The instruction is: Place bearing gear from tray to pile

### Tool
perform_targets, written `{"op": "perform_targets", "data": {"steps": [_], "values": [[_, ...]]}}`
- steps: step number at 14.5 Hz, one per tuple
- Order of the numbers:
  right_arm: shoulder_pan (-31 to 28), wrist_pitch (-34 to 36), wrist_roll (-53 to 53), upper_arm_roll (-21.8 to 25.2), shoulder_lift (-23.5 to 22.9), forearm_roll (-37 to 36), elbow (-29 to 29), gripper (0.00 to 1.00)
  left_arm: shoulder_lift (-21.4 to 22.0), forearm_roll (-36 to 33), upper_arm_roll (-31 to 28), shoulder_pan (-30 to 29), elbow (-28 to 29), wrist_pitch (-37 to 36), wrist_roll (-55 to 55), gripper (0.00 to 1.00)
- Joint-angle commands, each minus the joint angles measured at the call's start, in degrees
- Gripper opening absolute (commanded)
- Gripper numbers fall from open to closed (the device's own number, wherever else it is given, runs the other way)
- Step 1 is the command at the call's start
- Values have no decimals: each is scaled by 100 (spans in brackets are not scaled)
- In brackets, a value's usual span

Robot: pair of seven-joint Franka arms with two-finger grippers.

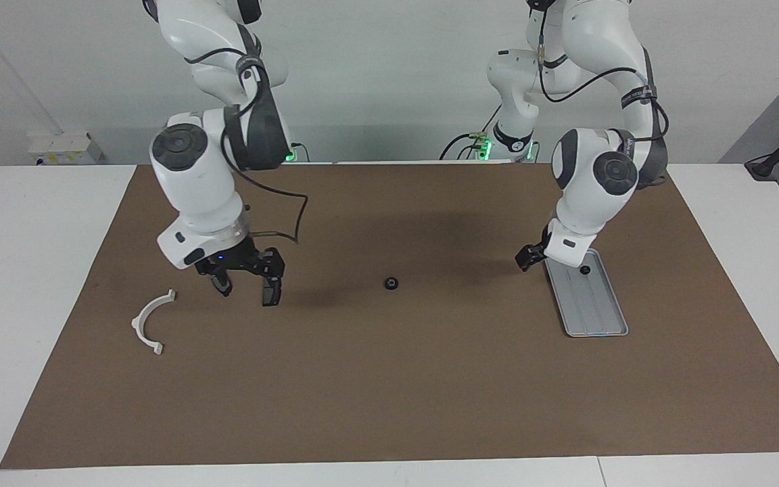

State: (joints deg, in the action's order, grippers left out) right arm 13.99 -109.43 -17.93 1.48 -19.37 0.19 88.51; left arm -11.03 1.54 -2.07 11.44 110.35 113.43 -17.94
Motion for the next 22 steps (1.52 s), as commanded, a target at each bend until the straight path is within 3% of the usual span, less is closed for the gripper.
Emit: {"op": "perform_targets", "data": {"steps": [1,6,9,14,18,22], "values": [[497,-95,-595,19,-207,16,-88,100,189,-5,67,-440,381,345,1175,100],[1386,-736,-1571,19,-488,16,114,100,250,-5,67,-950,821,970,2539,95],[1834,-1140,-2116,28,-866,-37,96,100,232,-5,58,-1003,1022,1215,2550,88],[2160,-1414,-2171,28,-1166,-54,245,100,241,-5,67,-1275,1384,1577,2603,78],[2125,-1449,-2153,28,-1140,-63,412,100,189,-5,67,-1285,1384,1594,2585,75],[2125,-1633,-2127,19,-1043,-46,728,100,153,-5,67,-1285,1436,1699,2576,66]]}}
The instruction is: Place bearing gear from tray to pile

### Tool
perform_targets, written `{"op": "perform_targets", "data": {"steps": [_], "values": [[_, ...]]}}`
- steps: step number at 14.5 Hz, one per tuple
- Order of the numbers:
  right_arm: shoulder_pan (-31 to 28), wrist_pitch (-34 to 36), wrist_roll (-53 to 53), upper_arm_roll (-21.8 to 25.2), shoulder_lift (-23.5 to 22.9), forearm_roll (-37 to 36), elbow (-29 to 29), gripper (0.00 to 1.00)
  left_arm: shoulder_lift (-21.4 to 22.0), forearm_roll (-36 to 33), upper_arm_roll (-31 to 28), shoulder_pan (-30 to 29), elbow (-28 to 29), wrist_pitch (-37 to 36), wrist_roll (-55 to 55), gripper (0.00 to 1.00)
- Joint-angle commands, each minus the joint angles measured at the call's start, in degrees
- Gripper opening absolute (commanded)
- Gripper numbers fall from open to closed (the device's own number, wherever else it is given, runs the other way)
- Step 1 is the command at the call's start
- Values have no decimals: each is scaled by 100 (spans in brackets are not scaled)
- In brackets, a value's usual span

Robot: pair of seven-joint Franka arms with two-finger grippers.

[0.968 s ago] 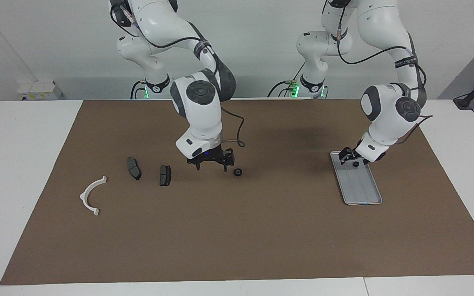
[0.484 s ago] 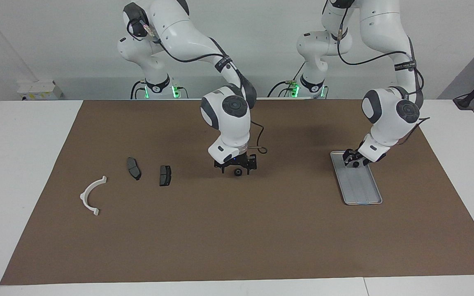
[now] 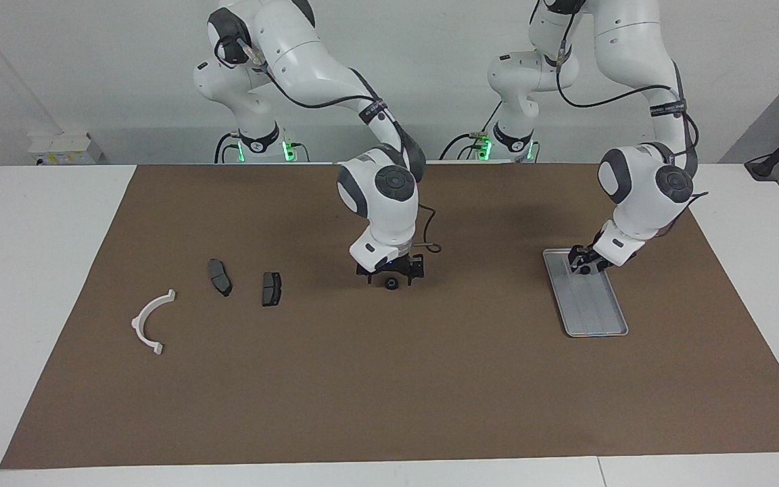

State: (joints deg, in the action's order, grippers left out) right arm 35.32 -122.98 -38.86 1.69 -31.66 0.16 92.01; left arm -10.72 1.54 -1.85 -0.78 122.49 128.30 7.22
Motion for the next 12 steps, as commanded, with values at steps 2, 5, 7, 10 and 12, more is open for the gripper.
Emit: {"op": "perform_targets", "data": {"steps": [2,5,7,10,12], "values": [[-8,-506,-34,-2,248,-25,607,100,114,-5,45,-63,292,301,60,63],[45,-534,-69,-2,274,1,669,100,106,-5,45,-72,328,336,78,60],[54,-534,-87,-2,283,19,669,100,106,-5,44,-72,328,336,78,59],[63,-543,-104,-11,283,36,669,100,106,-5,36,-133,337,345,87,56],[63,-586,-157,-37,283,45,669,100,106,-5,45,-142,372,389,95,54]]}}
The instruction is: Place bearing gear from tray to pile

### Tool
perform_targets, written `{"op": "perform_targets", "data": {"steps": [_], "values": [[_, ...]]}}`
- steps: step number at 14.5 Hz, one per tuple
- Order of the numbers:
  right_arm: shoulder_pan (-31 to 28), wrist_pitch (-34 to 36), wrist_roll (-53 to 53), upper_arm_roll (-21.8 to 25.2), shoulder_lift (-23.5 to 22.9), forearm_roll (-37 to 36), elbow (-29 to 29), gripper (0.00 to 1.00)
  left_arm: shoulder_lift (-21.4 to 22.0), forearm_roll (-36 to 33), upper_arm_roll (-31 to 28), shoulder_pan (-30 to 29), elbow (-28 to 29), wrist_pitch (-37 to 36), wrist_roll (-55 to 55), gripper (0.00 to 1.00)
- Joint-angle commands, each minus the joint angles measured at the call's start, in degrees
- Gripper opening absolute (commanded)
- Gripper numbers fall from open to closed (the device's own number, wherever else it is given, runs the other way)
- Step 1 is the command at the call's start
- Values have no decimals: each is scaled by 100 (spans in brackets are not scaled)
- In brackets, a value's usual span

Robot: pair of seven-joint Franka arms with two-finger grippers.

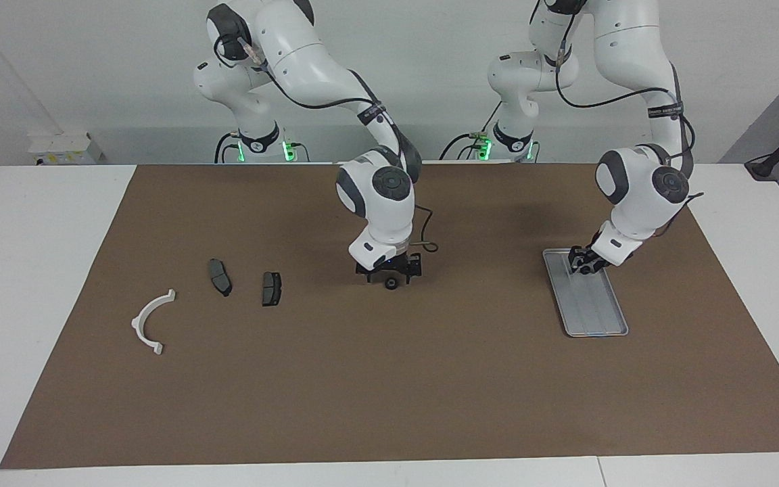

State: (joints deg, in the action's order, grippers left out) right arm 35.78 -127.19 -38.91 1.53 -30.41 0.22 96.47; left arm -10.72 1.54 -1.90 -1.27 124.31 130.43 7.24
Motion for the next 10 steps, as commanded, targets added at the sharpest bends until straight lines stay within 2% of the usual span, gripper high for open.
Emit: {"op": "perform_targets", "data": {"steps": [1,3,4,6,9,10], "values": [[17,-192,-204,-21,159,40,223,100,106,-5,50,-93,207,202,93,52],[17,-210,-204,-21,159,40,223,100,106,-5,50,-93,234,264,76,48],[17,-236,-204,-21,159,40,232,100,106,-5,50,-93,260,264,84,43],[17,-236,-204,-21,159,40,241,100,106,-5,50,-93,295,290,85,31],[17,-324,-196,-21,141,40,293,100,114,-5,50,-93,304,290,85,0],[17,-350,-196,-21,141,40,311,100,114,-5,50,-93,287,256,76,0]]}}
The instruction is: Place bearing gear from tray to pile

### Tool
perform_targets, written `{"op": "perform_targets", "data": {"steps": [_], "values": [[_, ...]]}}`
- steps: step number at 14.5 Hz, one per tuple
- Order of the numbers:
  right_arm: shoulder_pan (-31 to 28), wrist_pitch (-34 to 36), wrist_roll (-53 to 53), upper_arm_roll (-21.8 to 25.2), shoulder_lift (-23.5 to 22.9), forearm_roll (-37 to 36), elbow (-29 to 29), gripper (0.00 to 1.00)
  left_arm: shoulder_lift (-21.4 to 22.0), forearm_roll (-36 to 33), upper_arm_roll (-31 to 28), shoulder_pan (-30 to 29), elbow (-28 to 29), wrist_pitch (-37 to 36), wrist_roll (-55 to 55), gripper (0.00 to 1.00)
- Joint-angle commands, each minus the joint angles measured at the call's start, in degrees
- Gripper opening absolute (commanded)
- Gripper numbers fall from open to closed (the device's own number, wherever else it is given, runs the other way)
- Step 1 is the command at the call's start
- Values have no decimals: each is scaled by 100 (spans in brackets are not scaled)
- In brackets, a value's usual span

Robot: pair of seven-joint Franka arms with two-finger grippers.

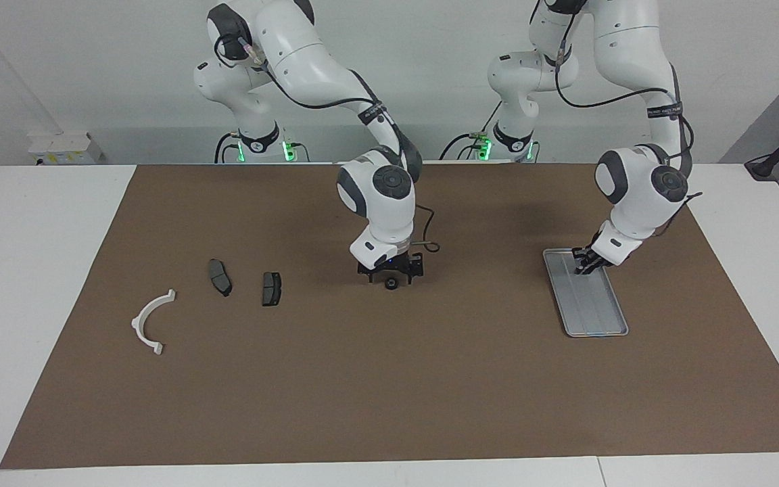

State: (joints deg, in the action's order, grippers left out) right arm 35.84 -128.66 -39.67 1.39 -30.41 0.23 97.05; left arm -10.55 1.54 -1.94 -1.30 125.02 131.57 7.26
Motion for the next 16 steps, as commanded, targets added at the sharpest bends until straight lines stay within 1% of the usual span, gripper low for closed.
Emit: {"op": "perform_targets", "data": {"steps": [1,3,4,5,6,7,8,10,11,14,16], "values": [[11,-221,-120,-7,150,39,261,100,89,-4,53,-90,172,98,57,0],[2,-221,-120,-7,150,39,270,99,97,4,53,-46,75,45,-5,0],[2,-221,-120,-7,150,39,270,96,106,39,62,-29,-38,-130,-14,0],[2,-221,-120,-7,150,39,270,89,106,48,62,-11,-257,-401,-49,0],[11,-212,-128,-7,150,39,270,81,106,48,71,6,-442,-647,-214,0],[2,-212,-137,-7,150,39,270,71,124,48,123,15,-557,-806,-433,0],[11,-212,-146,-7,150,47,270,62,159,48,132,146,-628,-912,-679,0],[11,-212,-207,-7,150,56,270,44,185,48,133,410,-664,-984,-1128,0],[11,-204,-216,-7,150,56,261,32,194,57,133,585,-664,-984,-1400,0],[20,-186,-216,-7,150,48,244,0,203,57,133,1060,-646,-957,-2226,0],[-41,-116,-137,-7,150,39,156,0,186,92,133,1376,-725,-923,-2858,0]]}}
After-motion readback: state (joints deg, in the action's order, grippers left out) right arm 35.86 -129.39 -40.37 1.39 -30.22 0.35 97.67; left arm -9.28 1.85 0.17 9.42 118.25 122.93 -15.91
